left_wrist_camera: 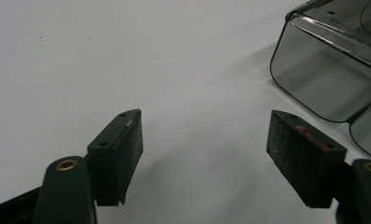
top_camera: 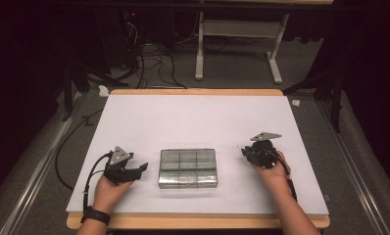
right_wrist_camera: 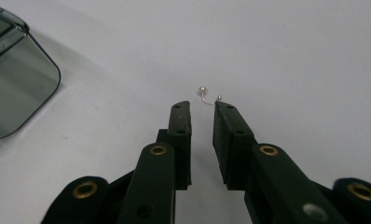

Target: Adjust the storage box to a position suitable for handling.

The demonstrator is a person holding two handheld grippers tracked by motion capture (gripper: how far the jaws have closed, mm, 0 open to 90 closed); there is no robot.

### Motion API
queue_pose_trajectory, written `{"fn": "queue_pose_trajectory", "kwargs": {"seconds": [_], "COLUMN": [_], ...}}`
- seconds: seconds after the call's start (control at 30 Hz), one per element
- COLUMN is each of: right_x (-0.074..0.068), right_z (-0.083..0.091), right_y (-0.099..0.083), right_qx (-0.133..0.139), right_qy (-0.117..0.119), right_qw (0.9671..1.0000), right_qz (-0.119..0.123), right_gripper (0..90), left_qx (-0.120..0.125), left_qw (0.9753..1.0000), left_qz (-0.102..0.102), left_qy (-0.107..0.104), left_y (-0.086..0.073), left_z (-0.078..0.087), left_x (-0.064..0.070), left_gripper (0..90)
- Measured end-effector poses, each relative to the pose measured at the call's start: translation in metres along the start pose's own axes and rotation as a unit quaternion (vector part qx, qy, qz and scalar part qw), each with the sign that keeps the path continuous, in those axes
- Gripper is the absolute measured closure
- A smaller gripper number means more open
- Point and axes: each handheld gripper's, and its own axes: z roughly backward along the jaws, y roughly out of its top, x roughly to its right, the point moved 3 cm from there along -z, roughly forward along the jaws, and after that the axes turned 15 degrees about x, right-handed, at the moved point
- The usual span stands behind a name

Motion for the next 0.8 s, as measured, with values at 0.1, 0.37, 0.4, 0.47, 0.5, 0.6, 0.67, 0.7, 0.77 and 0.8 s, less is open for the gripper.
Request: {"fn": "queue_pose_trajectory", "kwargs": {"seconds": [0.1,0.37,0.4,0.47,0.5,0.6,0.67,0.7,0.77,0.8], "right_x": [0.001,-0.001,-0.002,-0.002,-0.002,-0.001,0.001,0.001,0.001,0.001], "right_z": [-0.005,-0.020,-0.025,-0.029,-0.031,-0.035,-0.040,-0.040,-0.044,-0.044], "right_y": [0.002,0.011,0.014,0.015,0.016,0.016,0.014,0.014,0.011,0.011], "right_qx": [-0.004,-0.008,-0.012,-0.013,-0.013,-0.017,-0.024,-0.024,-0.030,-0.031], "right_qy": [0.001,0.003,0.003,0.003,0.002,0.001,-0.001,-0.001,0.000,-0.001], "right_qw": [1.0000,1.0000,0.9999,0.9999,0.9999,0.9998,0.9997,0.9997,0.9995,0.9995], "right_qz": [-0.003,-0.001,0.001,0.002,0.003,0.002,-0.003,-0.003,-0.005,-0.003], "right_gripper": [78.1,78.0,78.1,78.0,77.9,78.0,78.0,78.0,78.0,78.2], "left_qx": [0.000,0.000,0.001,0.000,-0.001,-0.001,0.000,0.000,0.000,0.000], "left_qw": [1.0000,1.0000,1.0000,1.0000,1.0000,1.0000,1.0000,1.0000,1.0000,1.0000], "left_qz": [0.000,0.001,0.001,0.001,0.001,0.001,0.002,0.002,0.004,0.004], "left_qy": [-0.001,-0.002,-0.002,-0.002,-0.002,-0.002,-0.002,-0.003,-0.003,-0.003], "left_y": [0.000,0.000,0.000,0.000,0.000,0.000,0.000,0.001,0.001,0.001], "left_z": [0.000,0.000,0.000,0.000,0.000,0.000,0.000,0.000,0.000,0.000], "left_x": [0.000,0.000,0.000,0.000,0.000,0.000,0.000,0.000,0.000,0.000], "left_gripper": [27.6,27.6,27.6,27.6,27.6,27.5,27.5,27.5,27.6,27.5]}}
